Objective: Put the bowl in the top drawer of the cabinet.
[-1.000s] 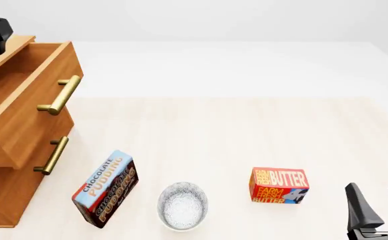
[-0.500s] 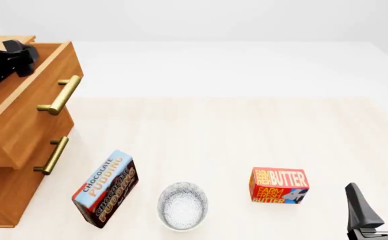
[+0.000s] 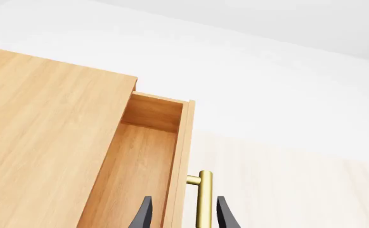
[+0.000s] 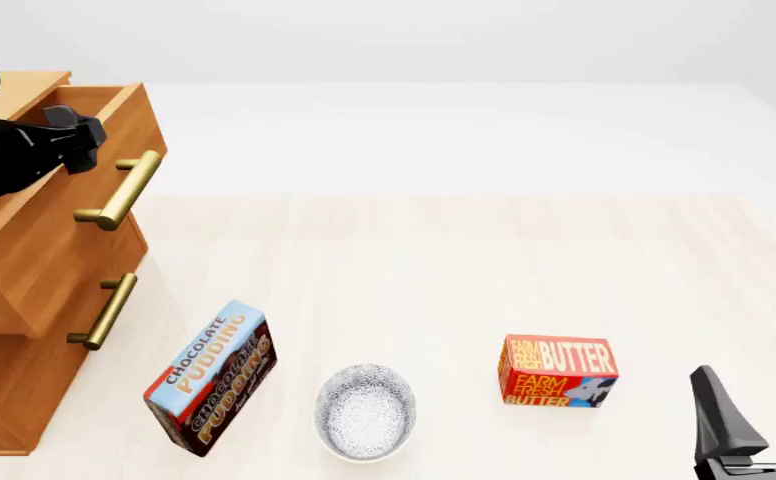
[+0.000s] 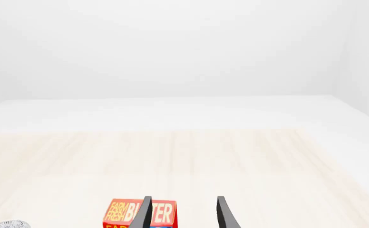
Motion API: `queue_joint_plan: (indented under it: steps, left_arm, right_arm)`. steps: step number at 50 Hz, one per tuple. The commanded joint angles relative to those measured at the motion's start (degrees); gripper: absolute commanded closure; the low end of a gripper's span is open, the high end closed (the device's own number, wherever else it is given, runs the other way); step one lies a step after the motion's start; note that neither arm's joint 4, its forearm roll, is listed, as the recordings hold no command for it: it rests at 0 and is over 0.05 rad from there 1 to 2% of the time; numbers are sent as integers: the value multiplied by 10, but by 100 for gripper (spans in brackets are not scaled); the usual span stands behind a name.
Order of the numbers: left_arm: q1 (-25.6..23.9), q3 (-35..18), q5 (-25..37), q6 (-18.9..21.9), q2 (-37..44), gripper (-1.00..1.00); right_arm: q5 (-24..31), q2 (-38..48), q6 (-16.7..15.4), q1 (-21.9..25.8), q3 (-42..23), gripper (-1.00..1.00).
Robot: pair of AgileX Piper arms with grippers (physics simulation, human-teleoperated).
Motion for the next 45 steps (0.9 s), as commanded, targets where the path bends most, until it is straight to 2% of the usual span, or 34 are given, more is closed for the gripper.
queue_joint_plan:
  steps: [1,31,45]
  left_arm:
    - [-6,7,-6,0,14,-100]
    - [-6,43,-27,-10,34,-100]
    - [-40,68,-33,-52,41,-100]
  right_arm:
    - [0,0,0,0,0,-100]
    - [0,0,0,0,0,-100]
    - [0,0,0,0,0,-100]
